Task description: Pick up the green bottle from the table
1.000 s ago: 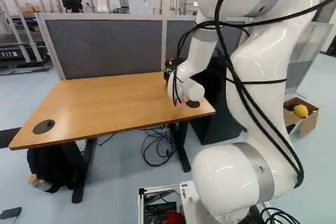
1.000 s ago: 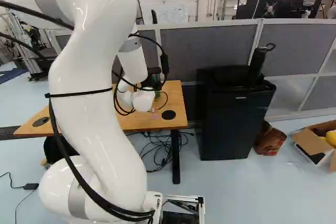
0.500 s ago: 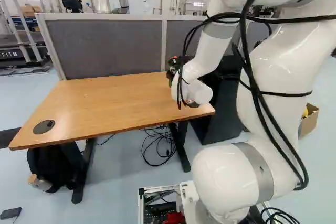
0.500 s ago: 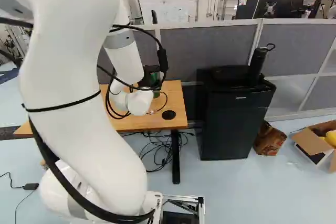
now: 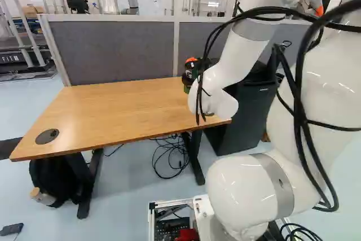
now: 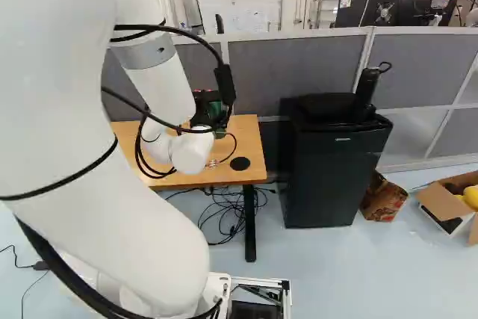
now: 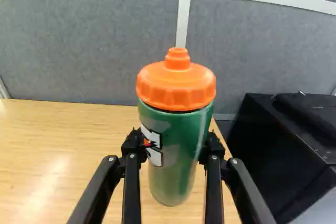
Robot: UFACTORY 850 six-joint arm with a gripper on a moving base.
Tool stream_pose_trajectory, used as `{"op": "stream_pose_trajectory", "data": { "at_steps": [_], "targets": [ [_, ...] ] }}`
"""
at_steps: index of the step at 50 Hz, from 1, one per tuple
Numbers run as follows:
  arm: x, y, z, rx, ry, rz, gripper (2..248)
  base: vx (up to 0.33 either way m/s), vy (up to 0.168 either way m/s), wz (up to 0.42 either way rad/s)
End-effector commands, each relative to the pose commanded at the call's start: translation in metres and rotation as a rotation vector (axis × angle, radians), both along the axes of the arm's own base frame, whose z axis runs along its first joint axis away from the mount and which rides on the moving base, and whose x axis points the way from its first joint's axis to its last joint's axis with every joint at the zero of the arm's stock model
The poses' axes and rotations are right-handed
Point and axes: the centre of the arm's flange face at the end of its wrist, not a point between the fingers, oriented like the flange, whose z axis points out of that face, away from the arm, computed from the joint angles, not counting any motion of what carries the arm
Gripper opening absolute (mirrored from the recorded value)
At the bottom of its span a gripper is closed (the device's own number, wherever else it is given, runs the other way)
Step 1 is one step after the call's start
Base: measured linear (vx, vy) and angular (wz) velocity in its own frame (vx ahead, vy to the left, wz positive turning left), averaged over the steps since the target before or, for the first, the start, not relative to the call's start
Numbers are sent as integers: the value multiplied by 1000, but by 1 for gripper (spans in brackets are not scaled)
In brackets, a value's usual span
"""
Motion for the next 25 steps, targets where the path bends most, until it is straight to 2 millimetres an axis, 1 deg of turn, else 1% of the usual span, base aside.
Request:
{"op": "stream_pose_trajectory", "data": {
  "at_steps": [5, 9, 25],
  "targets": [
    [-10, -2, 4, 0, -15, -6, 110, 0, 0, 0],
    [-14, -3, 8, 0, -26, -7, 110, 0, 0, 0],
    [-17, -3, 7, 0, -15, -13, 110, 0, 0, 0]
  ]
}}
